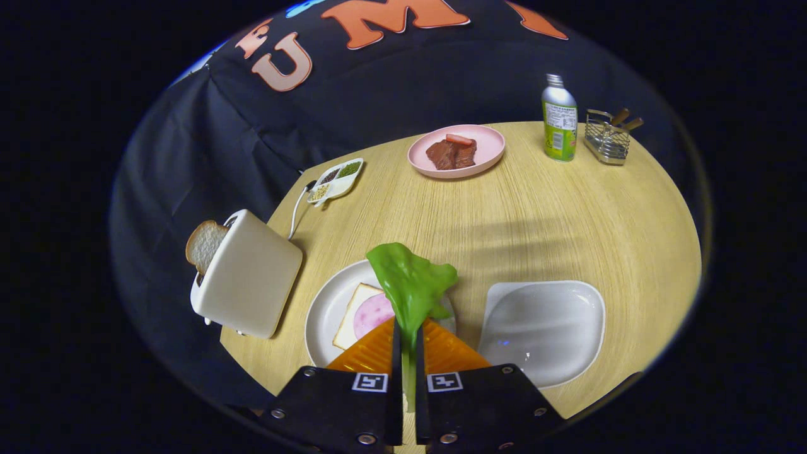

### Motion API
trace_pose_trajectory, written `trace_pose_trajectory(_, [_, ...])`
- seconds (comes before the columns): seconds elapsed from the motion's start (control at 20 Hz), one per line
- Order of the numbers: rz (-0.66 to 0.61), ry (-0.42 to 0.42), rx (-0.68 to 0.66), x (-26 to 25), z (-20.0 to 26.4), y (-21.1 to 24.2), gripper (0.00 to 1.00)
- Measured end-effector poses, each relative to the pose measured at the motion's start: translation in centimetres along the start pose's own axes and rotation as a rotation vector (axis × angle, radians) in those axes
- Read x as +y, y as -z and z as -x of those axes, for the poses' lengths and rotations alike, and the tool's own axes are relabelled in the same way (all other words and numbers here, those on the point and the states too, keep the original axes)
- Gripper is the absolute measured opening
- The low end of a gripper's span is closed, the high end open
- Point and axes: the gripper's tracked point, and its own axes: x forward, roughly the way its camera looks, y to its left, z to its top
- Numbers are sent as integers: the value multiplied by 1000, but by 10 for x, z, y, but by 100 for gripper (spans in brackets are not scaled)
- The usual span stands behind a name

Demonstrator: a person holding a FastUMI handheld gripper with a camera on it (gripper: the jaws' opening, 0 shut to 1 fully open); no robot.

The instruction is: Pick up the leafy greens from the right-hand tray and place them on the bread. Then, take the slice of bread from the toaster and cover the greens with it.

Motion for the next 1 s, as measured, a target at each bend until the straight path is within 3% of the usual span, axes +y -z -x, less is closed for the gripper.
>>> trace_pose_trajectory(0.2, [20,-6,14,8,-12,2,8])
trace_pose_trajectory(0.7, [61,-47,27,34,-31,4,25])
trace_pose_trajectory(1.0, [157,3,-7,32,-28,-1,59])
